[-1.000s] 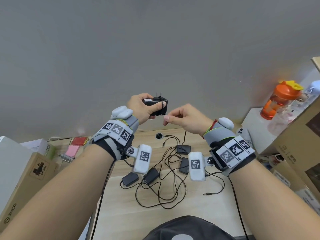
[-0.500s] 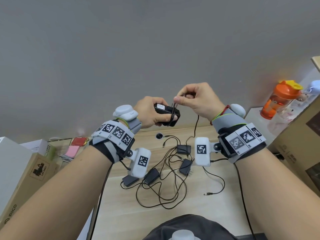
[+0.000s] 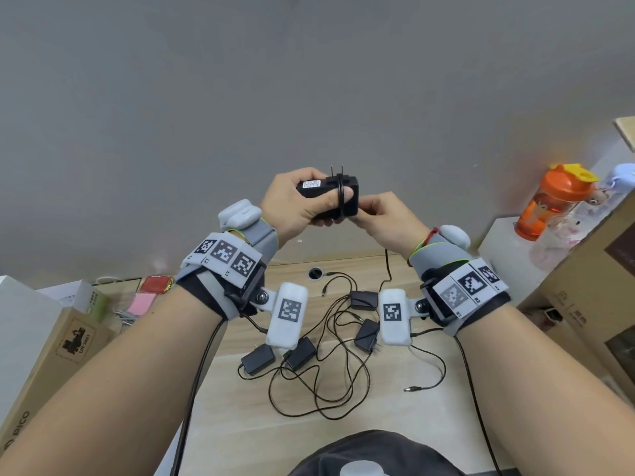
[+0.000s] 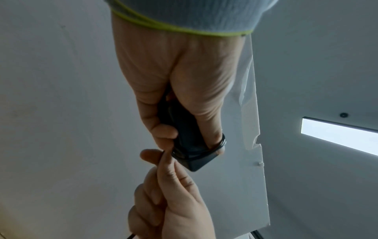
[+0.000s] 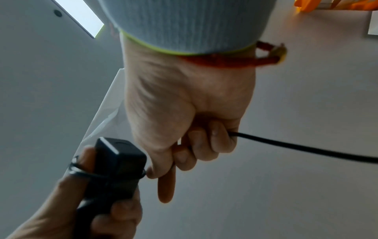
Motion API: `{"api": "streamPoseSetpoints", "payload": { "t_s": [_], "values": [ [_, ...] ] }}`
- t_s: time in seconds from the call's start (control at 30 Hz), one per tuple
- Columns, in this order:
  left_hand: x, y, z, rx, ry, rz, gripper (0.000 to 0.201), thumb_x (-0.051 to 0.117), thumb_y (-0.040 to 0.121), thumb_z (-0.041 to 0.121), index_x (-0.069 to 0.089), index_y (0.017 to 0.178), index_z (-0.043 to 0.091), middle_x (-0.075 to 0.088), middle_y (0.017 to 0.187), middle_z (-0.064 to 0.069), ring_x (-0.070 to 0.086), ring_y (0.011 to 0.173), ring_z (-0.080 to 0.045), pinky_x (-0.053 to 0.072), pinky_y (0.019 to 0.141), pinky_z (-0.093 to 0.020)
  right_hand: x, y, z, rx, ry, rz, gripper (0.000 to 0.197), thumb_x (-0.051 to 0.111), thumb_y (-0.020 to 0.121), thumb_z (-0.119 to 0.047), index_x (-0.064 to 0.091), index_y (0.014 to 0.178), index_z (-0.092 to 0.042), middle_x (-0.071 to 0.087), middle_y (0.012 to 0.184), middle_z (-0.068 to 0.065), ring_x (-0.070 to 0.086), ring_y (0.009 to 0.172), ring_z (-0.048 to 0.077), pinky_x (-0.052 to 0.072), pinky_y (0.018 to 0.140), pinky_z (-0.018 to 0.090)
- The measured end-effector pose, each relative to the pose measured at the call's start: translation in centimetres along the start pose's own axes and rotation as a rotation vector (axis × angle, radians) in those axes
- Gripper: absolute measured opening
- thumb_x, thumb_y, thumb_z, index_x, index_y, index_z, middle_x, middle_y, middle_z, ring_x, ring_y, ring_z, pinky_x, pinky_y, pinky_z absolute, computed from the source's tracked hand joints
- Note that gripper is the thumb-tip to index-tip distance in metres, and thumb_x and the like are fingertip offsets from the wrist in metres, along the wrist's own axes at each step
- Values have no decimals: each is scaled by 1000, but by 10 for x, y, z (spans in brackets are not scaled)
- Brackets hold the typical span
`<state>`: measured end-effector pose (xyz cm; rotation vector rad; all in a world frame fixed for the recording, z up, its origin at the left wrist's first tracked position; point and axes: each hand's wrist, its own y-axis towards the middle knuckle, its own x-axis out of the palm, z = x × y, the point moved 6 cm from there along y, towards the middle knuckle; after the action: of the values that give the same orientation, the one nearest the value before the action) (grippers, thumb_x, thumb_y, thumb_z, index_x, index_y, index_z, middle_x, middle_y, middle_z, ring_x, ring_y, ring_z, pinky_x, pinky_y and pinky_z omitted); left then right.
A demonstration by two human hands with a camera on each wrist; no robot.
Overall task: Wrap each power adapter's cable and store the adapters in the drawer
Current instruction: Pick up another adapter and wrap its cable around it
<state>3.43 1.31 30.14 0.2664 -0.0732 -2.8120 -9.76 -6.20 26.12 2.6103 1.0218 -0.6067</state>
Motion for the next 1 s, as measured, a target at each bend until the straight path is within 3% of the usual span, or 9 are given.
{"api": "streamPoseSetpoints", "payload": {
  "t_s": [0.07, 0.13, 0.17, 0.3, 0.4, 0.47, 0.6, 0.83, 1.0],
  "values": [
    [-6, 5, -4, -7, -24, 50, 27, 80, 80, 17, 62, 90, 0, 65, 67, -16, 59, 50, -23, 48, 50, -27, 10, -3, -5, -16, -33, -54, 28, 54, 100, -29, 75, 95, -11, 57, 49, -24, 51, 53, -11, 35, 56, 8],
    [-11, 8, -10, -35, -8, 80, 27, 80, 80, 17, 61, 90, 0, 64, 70, -18, 58, 49, -23, 49, 48, -26, 19, -2, -6, -42, -85, -73, 27, 56, 98, -35, 77, 94, -19, 65, 59, -12, 57, 61, 0, 44, 65, 18],
    [-13, 9, -14, -52, 9, 90, 27, 80, 80, 16, 61, 90, 0, 64, 70, -17, 58, 48, -22, 49, 48, -25, 21, -2, -6, -45, -114, -74, 26, 58, 97, -37, 78, 92, -22, 60, 56, -7, 53, 57, 9, 43, 62, 25],
    [-24, 11, -26, -82, 112, 127, 33, 85, 75, 22, 62, 87, 2, 66, 74, -16, 62, 49, -19, 51, 49, -25, 21, -4, -11, -29, -88, -95, 23, 62, 95, -33, 78, 85, -20, 28, 42, -10, 28, 42, 8, 22, 45, 15],
    [-32, 10, -34, -115, 228, 115, 41, 89, 63, 41, 65, 80, 13, 72, 73, -11, 68, 57, -26, 59, 60, -37, 14, -5, -22, -70, -89, -86, 19, 65, 93, -28, 77, 81, -19, 42, 42, -15, 38, 45, 3, 28, 49, 13],
    [-32, 8, -37, -115, 292, 85, 33, 89, 64, 38, 65, 77, 19, 73, 73, -10, 69, 59, -28, 61, 64, -42, 9, 0, -22, -84, -92, -54, 18, 68, 91, -29, 75, 76, -24, 52, 48, -17, 44, 52, 0, 32, 56, 14],
    [-26, 4, -35, -94, 404, 10, 24, 85, 71, 26, 65, 81, 19, 72, 73, -7, 67, 55, -19, 57, 57, -31, -2, 5, -21, -112, -55, 4, 17, 73, 86, -32, 74, 71, -23, 68, 66, 8, 51, 64, 5, 47, 71, 30],
    [-7, -5, -31, -97, 389, -165, 32, 88, 65, 32, 66, 80, 15, 70, 65, -2, 63, 54, -18, 54, 59, -33, -20, 10, -18, -113, 71, 78, 16, 77, 83, -24, 69, 70, -20, 61, 56, -13, 51, 56, -1, 44, 66, 16],
    [5, -9, -20, -58, 290, -235, 27, 87, 71, 23, 65, 82, 11, 69, 66, -6, 63, 56, -21, 54, 57, -32, -20, 10, -10, -125, 115, 99, 16, 70, 89, -21, 70, 77, -11, 62, 69, 0, 51, 67, 8, 43, 69, 21]
  ]
}}
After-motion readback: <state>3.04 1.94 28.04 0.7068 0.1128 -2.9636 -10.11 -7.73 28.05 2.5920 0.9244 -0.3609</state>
